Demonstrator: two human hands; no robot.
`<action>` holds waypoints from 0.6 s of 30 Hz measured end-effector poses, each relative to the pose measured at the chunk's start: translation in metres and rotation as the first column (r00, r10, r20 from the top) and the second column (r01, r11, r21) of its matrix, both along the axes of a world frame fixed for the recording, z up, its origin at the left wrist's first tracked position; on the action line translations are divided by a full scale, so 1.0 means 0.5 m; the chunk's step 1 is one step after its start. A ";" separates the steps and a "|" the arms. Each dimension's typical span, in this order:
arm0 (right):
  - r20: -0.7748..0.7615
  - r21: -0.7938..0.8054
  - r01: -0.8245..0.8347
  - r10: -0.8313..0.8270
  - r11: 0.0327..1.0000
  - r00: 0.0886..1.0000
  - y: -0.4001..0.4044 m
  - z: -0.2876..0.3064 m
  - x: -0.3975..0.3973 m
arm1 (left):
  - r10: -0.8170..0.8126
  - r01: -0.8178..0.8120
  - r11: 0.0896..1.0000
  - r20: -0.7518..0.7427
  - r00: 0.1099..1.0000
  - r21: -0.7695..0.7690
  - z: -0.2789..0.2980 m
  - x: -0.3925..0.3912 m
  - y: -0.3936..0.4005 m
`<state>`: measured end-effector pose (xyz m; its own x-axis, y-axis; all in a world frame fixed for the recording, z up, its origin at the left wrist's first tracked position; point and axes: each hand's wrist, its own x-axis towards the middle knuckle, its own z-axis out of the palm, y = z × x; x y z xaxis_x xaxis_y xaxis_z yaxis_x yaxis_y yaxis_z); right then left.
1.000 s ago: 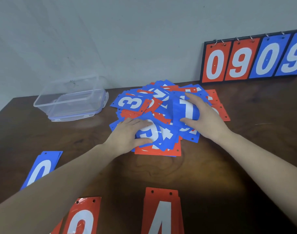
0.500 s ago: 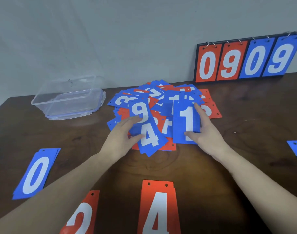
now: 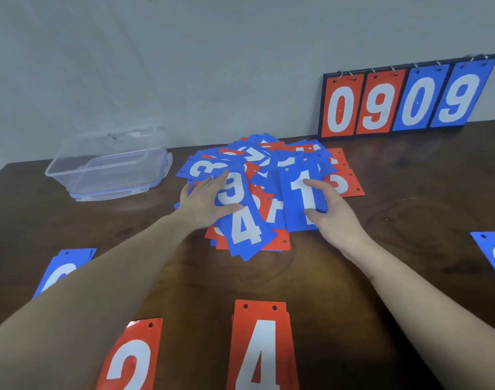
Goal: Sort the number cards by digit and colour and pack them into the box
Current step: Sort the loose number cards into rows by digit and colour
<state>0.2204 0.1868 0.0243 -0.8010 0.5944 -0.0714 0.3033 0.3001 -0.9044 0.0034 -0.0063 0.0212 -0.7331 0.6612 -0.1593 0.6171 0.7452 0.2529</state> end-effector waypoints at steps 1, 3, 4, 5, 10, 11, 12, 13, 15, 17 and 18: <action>-0.002 0.007 -0.002 0.002 1.000 1.000 -0.002 -0.002 -0.001 | -0.011 0.011 1.000 -0.017 1.000 0.010 0.000 0.001 0.000; -0.009 0.021 -0.009 0.009 1.000 1.000 -0.007 -0.003 -0.001 | -0.018 0.020 0.998 -0.035 0.999 0.067 0.005 0.006 -0.001; -0.011 0.028 -0.010 0.010 1.000 1.000 -0.009 -0.002 -0.001 | -0.014 0.018 0.994 -0.043 0.999 0.108 0.009 0.011 -0.001; -0.012 0.035 -0.013 0.013 0.999 1.000 -0.010 0.000 0.000 | -0.008 0.015 0.988 -0.047 0.999 0.152 0.013 0.020 -0.003; -0.035 0.013 -0.001 0.002 1.000 0.999 -0.014 0.009 0.006 | 0.004 -0.075 0.886 0.153 0.988 0.457 0.029 0.078 -0.028; -0.041 0.000 0.004 -0.004 1.000 0.999 -0.015 0.010 0.006 | 0.013 -0.094 0.866 0.166 0.986 0.491 0.029 0.085 -0.035; -0.052 -0.016 0.008 -0.009 1.000 0.999 -0.018 0.012 0.007 | 0.019 -0.111 0.852 0.181 0.983 0.512 0.031 0.090 -0.042; -0.068 -0.037 0.011 -0.013 0.999 0.998 -0.022 0.014 0.008 | 0.015 -0.122 0.843 0.204 0.979 0.524 0.031 0.096 -0.050; -0.102 -0.085 0.002 -0.011 0.996 0.995 -0.034 0.018 0.012 | -0.025 -0.106 0.838 0.233 0.972 0.535 0.029 0.108 -0.068; -0.130 -0.128 -0.032 0.015 0.991 0.991 -0.051 0.018 0.015 | -0.059 -0.089 0.827 0.243 0.968 0.555 0.027 0.122 -0.093; -0.140 -0.141 -0.051 0.031 0.989 0.990 -0.061 0.018 0.015 | -0.070 -0.082 0.823 0.243 0.967 0.562 0.026 0.129 -0.107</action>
